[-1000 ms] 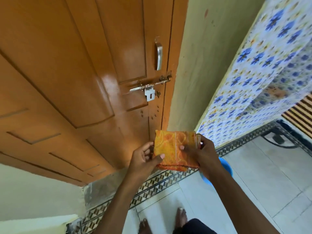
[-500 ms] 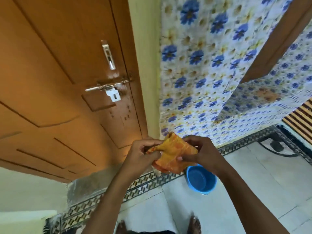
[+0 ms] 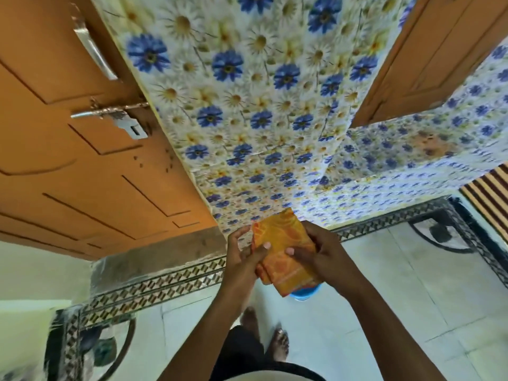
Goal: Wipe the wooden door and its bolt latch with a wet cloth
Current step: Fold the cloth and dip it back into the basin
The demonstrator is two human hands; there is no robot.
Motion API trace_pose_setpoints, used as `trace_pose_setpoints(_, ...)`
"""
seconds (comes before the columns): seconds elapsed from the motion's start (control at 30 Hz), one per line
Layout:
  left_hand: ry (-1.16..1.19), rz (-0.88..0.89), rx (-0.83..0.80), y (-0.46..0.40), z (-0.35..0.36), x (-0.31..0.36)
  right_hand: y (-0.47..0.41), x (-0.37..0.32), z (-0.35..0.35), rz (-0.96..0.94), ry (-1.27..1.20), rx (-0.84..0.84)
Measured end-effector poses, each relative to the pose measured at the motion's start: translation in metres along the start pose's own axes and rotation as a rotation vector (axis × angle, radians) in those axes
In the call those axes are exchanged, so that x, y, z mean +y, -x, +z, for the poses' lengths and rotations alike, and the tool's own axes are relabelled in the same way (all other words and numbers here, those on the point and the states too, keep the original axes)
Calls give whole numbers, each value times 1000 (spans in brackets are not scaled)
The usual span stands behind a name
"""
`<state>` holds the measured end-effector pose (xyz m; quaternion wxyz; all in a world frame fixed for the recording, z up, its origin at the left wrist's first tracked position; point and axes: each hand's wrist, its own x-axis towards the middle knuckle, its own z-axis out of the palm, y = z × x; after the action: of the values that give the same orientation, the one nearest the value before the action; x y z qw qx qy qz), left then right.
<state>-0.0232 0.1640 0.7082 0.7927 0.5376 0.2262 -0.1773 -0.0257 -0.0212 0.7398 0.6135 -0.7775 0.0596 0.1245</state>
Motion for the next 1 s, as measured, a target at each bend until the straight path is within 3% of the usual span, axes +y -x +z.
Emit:
trace_pose_setpoints(0.1, -30, -10, -31, -18, 11, -15, -1, 18, -8, 64, -55, 102)
trace_pose_setpoints(0.27, -360, 150, -125, -51, 30, -44, -5, 53, -25, 188, -154, 191)
trace_pose_setpoints(0.47, -435, -59, -155, -101, 60, -90, -28, 116, -61, 274, -128, 209)
trace_pose_setpoints(0.67, -257, -253, 10, -155, 74, -181, -71, 224, -92, 386, -153, 99)
trace_pose_setpoints(0.8, -195, -293, 113, -203, 71, -263, -108, 317, -95, 461, -78, 55)
trace_pose_setpoints(1.0, -280, -318, 300, -291, 39, -402, -165, 468, -66, 538, 134, 30)
